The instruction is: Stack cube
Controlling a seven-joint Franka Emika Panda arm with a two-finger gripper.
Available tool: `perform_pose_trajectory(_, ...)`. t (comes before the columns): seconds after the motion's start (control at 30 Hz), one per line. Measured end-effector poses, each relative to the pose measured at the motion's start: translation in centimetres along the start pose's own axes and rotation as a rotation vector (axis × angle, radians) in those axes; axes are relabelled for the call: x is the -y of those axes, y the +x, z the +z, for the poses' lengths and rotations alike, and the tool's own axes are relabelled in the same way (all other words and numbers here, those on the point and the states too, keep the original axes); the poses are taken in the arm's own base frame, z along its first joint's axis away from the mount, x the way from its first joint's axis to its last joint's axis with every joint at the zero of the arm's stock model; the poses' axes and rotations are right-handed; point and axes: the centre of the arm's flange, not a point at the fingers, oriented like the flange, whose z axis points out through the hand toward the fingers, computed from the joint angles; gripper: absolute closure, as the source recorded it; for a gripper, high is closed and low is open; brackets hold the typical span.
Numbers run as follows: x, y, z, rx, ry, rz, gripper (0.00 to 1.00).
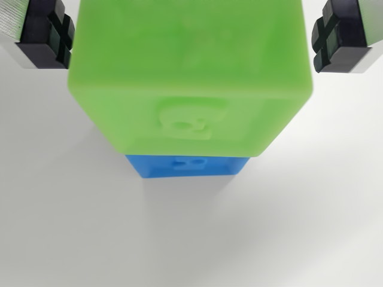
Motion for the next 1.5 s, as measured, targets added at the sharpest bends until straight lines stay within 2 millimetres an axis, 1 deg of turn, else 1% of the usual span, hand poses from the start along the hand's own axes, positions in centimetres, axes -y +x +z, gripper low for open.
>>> perform_pose_trajectory(0.27,0.0,0.0,-1.6,0.002,0.001,0.001,0.0)
perform_pose_trajectory(0.67,0.0,0.0,-5.2,0.004,0.003,0.0,0.0)
perform_pose_trajectory(1.13,0.0,0.0,-10.7,0.005,0.004,0.0,0.0)
perform_pose_trajectory(1.5,0.0,0.0,-15.7,0.005,0.005,-0.002,0.0)
